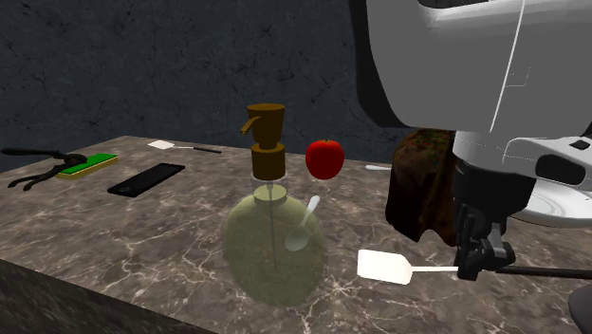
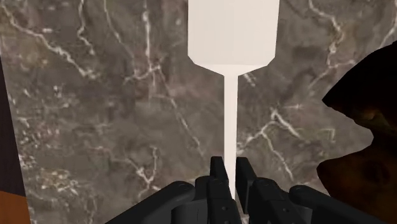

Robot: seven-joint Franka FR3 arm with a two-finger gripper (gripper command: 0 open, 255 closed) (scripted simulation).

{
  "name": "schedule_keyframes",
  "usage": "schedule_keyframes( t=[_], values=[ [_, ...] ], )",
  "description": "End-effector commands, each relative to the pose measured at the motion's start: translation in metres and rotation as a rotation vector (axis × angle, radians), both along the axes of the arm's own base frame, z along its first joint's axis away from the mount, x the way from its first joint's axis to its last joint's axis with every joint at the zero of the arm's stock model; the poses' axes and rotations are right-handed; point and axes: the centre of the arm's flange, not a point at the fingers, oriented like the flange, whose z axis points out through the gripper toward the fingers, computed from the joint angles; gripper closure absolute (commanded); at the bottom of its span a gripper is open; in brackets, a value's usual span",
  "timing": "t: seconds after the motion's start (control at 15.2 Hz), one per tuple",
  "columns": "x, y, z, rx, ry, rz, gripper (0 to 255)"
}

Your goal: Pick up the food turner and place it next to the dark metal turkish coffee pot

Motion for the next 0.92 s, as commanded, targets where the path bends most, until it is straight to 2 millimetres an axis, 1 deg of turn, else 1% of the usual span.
schedule_keyframes(
  t=[0.0,0.2,0.26,0.59,0.79,0.86],
  values=[
    [-0.002,0.000,-0.003,0.001,0.008,-0.002,255],
    [-0.002,0.000,-0.003,0.001,0.008,-0.002,255],
    [-0.002,0.000,-0.003,0.001,0.008,-0.002,0],
    [-0.002,0.000,-0.003,0.001,0.008,-0.002,0],
    [-0.002,0.003,0.036,0.001,0.008,-0.002,0],
    [-0.003,0.003,0.047,0.001,0.008,-0.002,0]
  ],
)
